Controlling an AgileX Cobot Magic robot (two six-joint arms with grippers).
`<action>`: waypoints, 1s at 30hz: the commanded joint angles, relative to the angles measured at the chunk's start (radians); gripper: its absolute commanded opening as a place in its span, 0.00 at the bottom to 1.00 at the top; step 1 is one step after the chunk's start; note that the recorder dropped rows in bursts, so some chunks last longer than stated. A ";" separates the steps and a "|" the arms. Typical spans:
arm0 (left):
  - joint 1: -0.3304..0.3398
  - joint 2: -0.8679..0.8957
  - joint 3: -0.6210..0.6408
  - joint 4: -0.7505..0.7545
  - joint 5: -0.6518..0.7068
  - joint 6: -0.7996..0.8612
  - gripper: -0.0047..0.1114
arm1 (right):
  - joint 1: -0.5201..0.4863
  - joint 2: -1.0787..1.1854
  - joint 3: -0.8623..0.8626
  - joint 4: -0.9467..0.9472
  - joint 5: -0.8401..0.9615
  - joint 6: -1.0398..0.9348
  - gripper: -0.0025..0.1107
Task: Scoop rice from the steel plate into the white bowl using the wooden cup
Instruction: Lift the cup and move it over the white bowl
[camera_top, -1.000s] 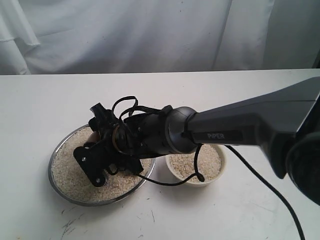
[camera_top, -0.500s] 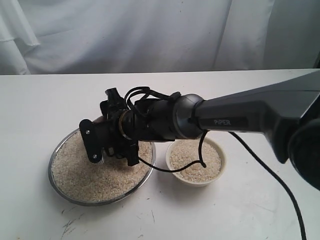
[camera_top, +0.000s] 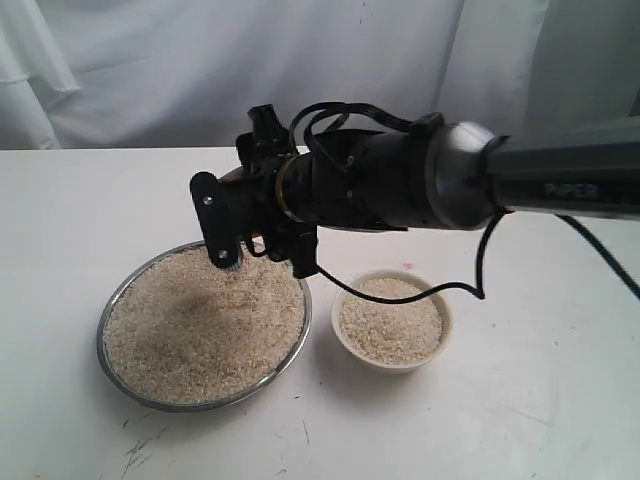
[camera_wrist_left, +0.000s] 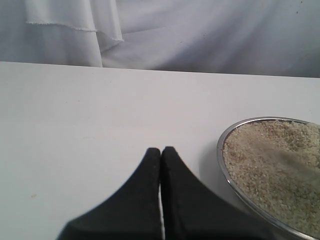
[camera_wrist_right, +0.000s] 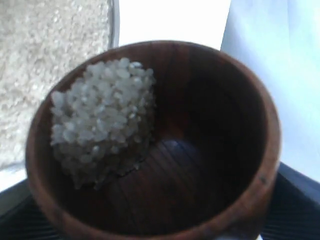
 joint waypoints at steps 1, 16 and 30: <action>-0.003 -0.004 0.005 0.000 -0.006 0.000 0.04 | -0.042 -0.105 0.107 -0.043 0.023 0.011 0.02; -0.003 -0.004 0.005 0.000 -0.006 0.000 0.04 | -0.140 -0.302 0.374 -0.216 0.091 0.016 0.02; -0.003 -0.004 0.005 0.000 -0.006 0.000 0.04 | -0.127 -0.307 0.476 -0.456 0.204 0.007 0.02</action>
